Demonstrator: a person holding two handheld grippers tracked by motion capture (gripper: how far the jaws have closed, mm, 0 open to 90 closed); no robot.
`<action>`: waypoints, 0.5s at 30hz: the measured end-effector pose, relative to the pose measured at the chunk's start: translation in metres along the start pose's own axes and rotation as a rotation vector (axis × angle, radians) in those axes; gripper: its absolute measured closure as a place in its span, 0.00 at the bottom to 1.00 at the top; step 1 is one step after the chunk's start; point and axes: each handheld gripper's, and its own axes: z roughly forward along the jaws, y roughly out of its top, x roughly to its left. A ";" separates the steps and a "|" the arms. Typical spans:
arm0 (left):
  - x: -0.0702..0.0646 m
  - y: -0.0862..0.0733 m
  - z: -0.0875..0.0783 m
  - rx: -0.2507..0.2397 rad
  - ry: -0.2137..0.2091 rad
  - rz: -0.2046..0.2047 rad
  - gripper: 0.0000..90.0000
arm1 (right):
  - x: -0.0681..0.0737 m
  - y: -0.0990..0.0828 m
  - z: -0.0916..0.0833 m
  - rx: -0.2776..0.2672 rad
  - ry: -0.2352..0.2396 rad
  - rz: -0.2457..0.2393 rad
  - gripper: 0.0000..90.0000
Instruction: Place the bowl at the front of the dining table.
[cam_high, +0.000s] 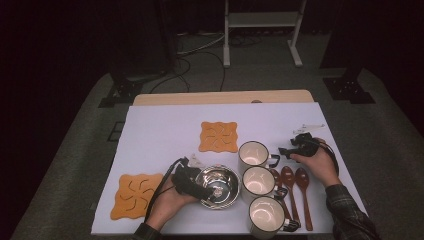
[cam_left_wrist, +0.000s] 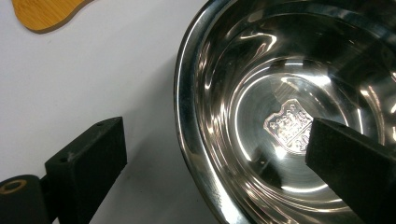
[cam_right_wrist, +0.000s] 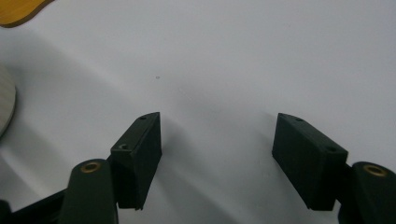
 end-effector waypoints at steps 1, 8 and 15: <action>0.000 0.000 0.000 0.003 0.003 0.004 0.06 | 0.000 0.000 0.000 0.000 0.000 0.000 0.34; 0.001 0.000 0.002 0.015 -0.008 0.009 0.13 | 0.000 0.000 0.000 0.000 0.000 0.000 0.34; 0.004 0.000 0.000 0.002 -0.026 -0.003 0.17 | 0.000 0.000 0.000 0.000 0.000 0.000 0.34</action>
